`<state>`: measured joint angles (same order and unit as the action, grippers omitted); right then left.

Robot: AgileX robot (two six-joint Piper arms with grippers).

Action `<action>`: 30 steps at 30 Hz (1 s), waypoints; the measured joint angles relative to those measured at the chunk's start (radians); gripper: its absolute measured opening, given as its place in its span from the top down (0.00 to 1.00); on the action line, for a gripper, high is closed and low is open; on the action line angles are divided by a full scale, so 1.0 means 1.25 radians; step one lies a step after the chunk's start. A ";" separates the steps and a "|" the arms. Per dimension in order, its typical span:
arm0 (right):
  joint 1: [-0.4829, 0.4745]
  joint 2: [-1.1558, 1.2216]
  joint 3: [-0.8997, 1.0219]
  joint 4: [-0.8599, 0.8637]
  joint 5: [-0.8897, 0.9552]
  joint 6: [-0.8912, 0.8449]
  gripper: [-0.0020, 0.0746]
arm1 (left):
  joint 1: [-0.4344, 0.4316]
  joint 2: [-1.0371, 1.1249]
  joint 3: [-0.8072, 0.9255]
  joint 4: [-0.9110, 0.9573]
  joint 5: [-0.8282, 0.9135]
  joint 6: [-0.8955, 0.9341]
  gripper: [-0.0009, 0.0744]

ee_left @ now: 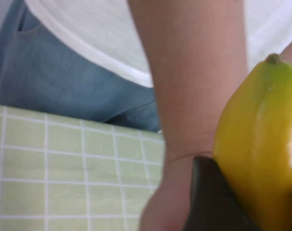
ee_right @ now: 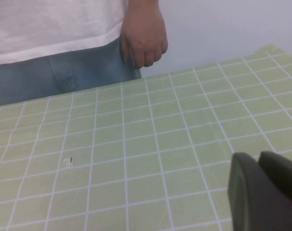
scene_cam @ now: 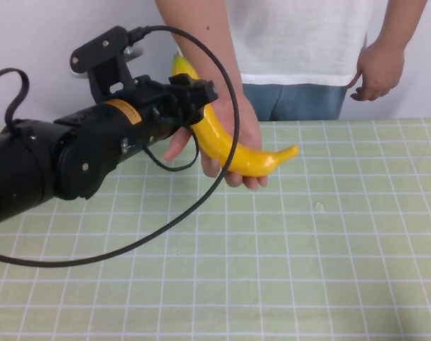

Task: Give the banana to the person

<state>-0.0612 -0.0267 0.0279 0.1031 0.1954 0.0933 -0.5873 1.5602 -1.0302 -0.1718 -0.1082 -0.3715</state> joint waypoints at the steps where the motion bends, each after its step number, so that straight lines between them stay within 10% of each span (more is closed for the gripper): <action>1: 0.000 0.000 0.000 0.000 0.000 0.000 0.98 | 0.002 0.000 0.000 0.000 0.006 0.002 0.59; 8: 0.000 0.000 0.000 0.000 0.000 0.000 0.98 | 0.015 0.005 -0.015 0.002 0.121 0.023 0.27; 22: 0.000 0.000 0.000 0.000 0.000 0.000 0.98 | 0.021 -0.176 -0.130 0.163 0.471 0.095 0.22; 25: 0.000 0.000 0.000 0.000 0.000 0.000 0.98 | 0.021 -0.235 -0.132 0.179 0.610 0.127 0.33; 30: 0.000 0.000 0.000 0.000 0.000 0.000 0.98 | 0.021 -0.316 -0.074 0.184 0.777 0.183 0.84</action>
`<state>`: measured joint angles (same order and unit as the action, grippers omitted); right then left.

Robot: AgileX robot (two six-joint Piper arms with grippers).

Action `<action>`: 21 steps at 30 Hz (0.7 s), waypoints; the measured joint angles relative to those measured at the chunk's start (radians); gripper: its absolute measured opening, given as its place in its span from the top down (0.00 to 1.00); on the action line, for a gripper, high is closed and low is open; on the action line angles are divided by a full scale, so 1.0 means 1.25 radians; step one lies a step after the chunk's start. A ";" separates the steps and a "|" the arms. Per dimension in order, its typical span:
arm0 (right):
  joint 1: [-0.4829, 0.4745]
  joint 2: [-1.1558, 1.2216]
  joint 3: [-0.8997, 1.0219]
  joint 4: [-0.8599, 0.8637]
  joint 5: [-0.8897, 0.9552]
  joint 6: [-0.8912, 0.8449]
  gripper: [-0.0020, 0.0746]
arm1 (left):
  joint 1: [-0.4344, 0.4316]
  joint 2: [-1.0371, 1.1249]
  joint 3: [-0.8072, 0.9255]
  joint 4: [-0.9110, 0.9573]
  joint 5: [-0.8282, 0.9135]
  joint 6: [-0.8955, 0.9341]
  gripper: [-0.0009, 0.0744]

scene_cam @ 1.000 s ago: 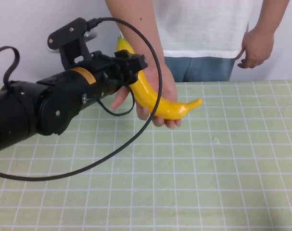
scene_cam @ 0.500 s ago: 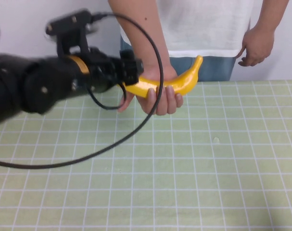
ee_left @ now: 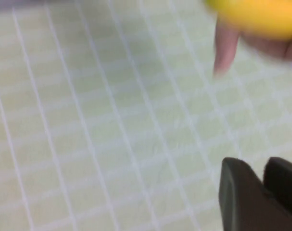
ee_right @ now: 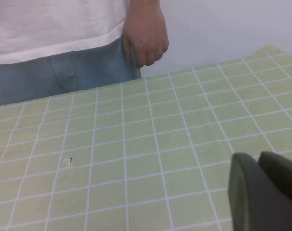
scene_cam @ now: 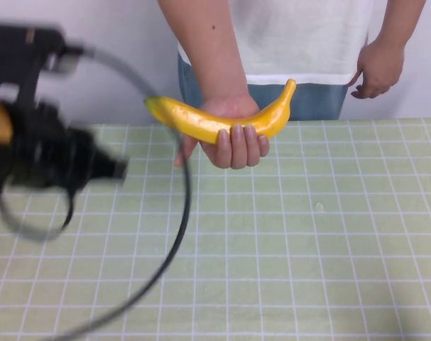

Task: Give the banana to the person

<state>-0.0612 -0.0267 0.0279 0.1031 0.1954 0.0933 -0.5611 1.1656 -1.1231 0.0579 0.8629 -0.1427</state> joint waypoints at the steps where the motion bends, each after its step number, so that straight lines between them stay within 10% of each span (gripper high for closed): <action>1: 0.000 0.000 0.000 0.000 0.000 0.000 0.98 | 0.000 -0.019 0.023 0.000 0.008 0.004 0.88; 12: 0.000 0.000 0.000 0.000 0.000 0.000 0.98 | 0.000 -0.294 0.428 -0.153 -0.082 0.015 0.98; 21: 0.000 0.000 0.000 0.000 0.000 0.000 0.98 | 0.000 -0.487 0.508 -0.167 -0.046 0.015 0.98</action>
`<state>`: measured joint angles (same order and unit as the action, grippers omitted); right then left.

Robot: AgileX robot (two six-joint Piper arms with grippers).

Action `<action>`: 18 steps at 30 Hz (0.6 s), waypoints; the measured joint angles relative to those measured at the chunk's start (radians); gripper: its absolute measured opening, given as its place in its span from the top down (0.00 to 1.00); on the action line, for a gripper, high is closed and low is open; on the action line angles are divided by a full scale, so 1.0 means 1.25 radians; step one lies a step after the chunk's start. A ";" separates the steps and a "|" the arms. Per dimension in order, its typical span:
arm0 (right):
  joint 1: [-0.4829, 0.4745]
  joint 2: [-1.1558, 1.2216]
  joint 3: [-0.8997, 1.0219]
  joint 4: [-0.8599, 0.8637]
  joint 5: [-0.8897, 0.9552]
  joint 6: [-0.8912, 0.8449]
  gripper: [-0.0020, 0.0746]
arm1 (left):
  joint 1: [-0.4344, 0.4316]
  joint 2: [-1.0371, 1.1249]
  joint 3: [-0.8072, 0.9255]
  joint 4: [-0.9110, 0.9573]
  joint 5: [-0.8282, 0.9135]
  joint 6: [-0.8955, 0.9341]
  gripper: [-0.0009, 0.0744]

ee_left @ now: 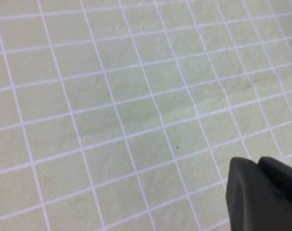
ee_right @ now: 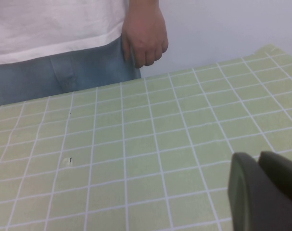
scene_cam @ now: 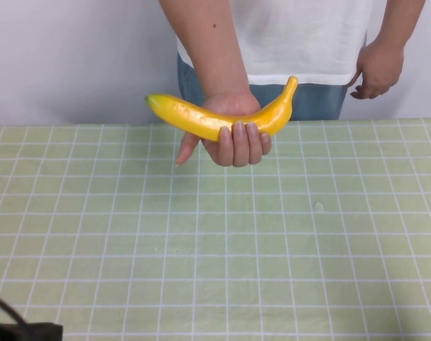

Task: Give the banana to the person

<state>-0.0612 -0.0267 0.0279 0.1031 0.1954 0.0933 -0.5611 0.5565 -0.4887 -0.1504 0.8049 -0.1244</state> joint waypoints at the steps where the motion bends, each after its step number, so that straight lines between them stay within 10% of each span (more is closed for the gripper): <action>1: 0.000 0.000 0.000 0.000 0.000 0.000 0.98 | 0.000 -0.011 0.000 0.000 0.001 0.000 0.98; 18: 0.002 0.000 0.000 0.000 0.000 0.000 0.98 | 0.013 -0.069 0.020 0.144 -0.019 0.011 0.98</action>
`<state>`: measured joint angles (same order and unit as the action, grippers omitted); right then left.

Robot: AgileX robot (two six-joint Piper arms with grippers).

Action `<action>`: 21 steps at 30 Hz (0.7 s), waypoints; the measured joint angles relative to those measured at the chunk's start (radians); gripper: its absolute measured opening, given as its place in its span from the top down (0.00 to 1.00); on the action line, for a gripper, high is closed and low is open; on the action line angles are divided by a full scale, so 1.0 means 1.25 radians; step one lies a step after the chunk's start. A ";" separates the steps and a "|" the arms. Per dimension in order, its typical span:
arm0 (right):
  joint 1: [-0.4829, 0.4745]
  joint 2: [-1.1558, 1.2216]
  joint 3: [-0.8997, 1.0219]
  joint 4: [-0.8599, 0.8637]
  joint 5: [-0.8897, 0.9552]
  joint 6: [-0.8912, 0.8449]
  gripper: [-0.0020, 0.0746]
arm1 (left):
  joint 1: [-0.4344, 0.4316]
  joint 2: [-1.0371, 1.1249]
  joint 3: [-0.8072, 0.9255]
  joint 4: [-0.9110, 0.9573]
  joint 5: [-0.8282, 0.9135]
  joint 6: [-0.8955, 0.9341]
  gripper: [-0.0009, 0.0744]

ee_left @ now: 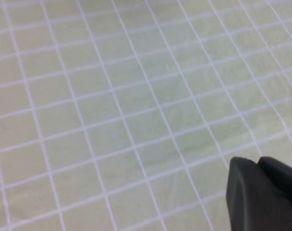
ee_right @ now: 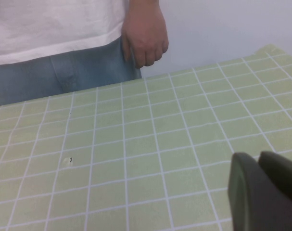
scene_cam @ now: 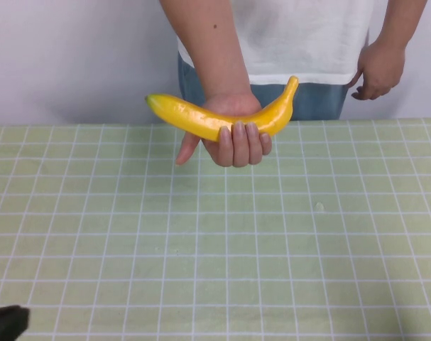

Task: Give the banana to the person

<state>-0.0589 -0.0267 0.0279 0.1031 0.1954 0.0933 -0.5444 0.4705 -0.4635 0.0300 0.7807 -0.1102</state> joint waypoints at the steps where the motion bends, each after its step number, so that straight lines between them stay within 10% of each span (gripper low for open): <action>1: 0.000 0.000 0.000 0.001 0.000 0.000 0.98 | 0.010 -0.021 0.010 0.002 -0.006 0.000 0.98; 12: 0.000 0.000 0.000 0.000 0.000 0.000 0.98 | 0.263 -0.339 0.273 0.042 -0.429 0.000 0.98; 21: 0.000 0.000 0.000 0.000 0.000 0.000 0.98 | 0.316 -0.385 0.390 0.032 -0.346 -0.008 0.98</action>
<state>-0.0589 -0.0267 0.0279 0.1032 0.1954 0.0933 -0.1488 -0.0110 0.0245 0.0697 0.3484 -0.1198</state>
